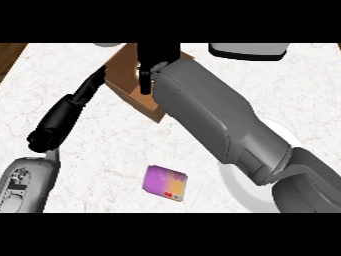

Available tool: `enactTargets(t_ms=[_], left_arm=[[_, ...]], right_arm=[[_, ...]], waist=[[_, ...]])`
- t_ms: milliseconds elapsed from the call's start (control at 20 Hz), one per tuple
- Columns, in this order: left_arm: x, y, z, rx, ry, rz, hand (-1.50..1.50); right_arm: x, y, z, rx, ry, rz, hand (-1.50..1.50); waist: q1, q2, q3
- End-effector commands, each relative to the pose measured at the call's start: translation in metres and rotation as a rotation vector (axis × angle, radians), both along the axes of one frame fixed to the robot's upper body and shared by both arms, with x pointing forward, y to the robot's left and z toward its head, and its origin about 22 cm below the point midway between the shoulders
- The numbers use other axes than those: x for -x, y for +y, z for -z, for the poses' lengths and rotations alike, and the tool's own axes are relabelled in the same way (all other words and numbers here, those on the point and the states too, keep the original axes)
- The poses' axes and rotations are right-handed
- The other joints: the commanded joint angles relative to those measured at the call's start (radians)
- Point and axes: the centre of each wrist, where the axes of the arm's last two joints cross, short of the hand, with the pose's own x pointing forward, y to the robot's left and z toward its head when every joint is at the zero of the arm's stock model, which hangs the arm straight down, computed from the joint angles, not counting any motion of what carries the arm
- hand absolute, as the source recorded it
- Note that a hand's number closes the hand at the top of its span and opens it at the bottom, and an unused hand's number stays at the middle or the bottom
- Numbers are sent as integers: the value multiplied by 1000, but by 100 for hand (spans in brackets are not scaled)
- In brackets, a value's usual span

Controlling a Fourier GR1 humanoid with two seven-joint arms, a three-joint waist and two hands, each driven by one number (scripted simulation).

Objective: Pick the cupcake from the plate and place it in the cardboard box

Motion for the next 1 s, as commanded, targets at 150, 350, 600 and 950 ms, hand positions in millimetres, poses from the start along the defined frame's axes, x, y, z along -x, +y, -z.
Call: enactTargets(t_ms=[150, 350, 600, 950], left_arm=[[10, 3, 11, -10, -1, -28, 0], [-1, 0, 2, -1, 3, -22, 0], [6, 9, 2, 8, 7, -24, 0], [15, 10, 17, -1, 7, -31, 0]], right_arm=[[-19, -26, 25, -1, 239, -88, -150], [-20, -23, 18, -78, 196, -208, -150], [-15, -20, -8, -500, -64, -236, -150], [-29, -60, 3, -1094, -126, 16, -150]], waist=[[-19, -2, 1], [-11, 2, 1], [-21, -7, 4], [-24, -3, 3]])
